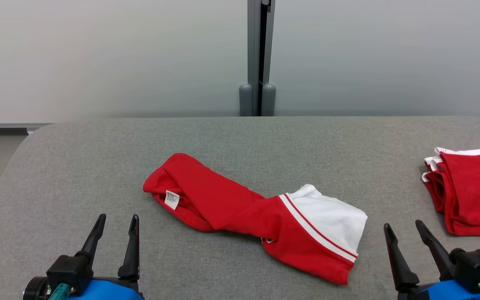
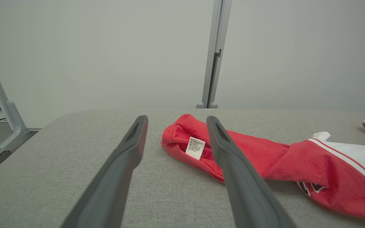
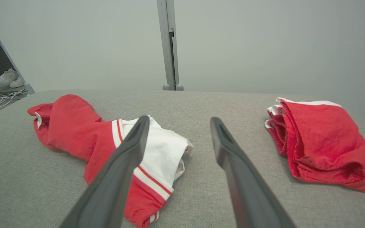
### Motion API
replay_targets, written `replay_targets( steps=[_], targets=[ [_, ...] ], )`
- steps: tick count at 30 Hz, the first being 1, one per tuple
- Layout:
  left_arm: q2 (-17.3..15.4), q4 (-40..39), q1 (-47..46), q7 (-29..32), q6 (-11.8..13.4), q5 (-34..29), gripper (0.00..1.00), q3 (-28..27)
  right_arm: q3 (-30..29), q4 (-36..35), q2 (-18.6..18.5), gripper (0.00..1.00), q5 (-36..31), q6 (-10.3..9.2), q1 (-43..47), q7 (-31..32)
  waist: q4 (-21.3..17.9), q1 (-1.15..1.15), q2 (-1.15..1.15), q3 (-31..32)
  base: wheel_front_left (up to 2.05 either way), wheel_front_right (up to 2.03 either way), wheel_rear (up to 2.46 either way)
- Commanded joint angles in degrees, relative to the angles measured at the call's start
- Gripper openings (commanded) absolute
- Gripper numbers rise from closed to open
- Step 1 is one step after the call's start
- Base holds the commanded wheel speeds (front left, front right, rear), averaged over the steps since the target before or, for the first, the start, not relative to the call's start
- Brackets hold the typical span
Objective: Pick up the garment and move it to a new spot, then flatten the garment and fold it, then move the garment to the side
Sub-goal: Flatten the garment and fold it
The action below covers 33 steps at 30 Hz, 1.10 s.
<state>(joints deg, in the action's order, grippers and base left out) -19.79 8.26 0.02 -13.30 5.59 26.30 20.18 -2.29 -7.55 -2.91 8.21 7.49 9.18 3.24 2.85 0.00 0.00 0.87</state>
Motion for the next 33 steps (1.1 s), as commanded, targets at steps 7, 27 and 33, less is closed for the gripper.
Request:
replay_targets(
  steps=[7,27,33],
  targets=[
    [0.1,-1.5,-3.3,-0.5,0.2,-0.7,1.00,0.1,1.6,3.7,0.0,1.00,-0.4,0.00,-2.4,1.0,1.5,0.00,0.00,-4.0,0.00,0.00,0.00],
    [2.2,-0.2,-9.7,-1.8,-1.4,-2.4,1.00,0.1,1.3,20.9,-0.7,0.07,2.2,0.00,-15.1,-2.6,4.4,0.00,0.00,-11.5,0.00,0.00,0.00],
    [2.6,0.1,-9.7,-1.9,-1.5,-2.8,1.00,-0.3,1.3,21.7,-1.4,0.00,2.6,0.00,-16.5,-3.4,4.4,0.00,0.00,-11.3,0.00,0.00,0.00]
  ],
)
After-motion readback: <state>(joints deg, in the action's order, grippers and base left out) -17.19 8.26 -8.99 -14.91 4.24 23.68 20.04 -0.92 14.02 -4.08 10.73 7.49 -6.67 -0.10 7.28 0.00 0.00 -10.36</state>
